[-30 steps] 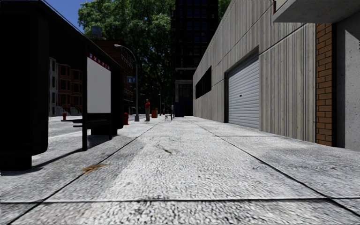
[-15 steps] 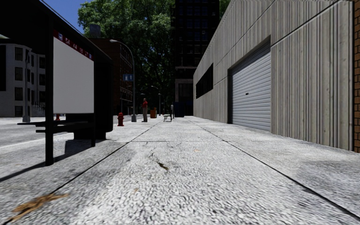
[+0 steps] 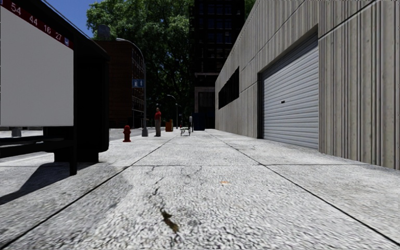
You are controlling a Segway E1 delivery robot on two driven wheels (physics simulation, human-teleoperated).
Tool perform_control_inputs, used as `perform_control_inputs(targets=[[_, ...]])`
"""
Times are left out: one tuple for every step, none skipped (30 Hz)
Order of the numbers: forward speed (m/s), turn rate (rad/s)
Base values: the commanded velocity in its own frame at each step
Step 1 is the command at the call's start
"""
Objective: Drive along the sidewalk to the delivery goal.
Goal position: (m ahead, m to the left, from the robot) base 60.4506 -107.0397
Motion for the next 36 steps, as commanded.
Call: perform_control_inputs(targets=[[2.0,0.0],[2.0,0.0],[2.0,0.0],[2.0,0.0],[2.0,0.0],[2.0,0.0],[2.0,0.0],[2.0,0.0],[2.0,0.0],[1.99,0.0],[1.99,0.0],[1.99,0.0],[1.99,0.0],[1.99,0.0],[1.99,0.0],[1.99,0.0],[1.99,0.0],[1.99,0.0],[1.99,0.0],[1.99,0.0],[1.99,0.0],[1.99,0.0],[1.99,0.0],[1.99,0.0],[1.99,0.0],[1.99,0.0],[1.99,0.0],[1.99,0.0],[1.99,0.0],[1.99,0.0],[1.99,0.0],[1.99,0.0],[1.99,0.0],[1.99,0.0],[1.99,0.0],[1.99,0.0]])
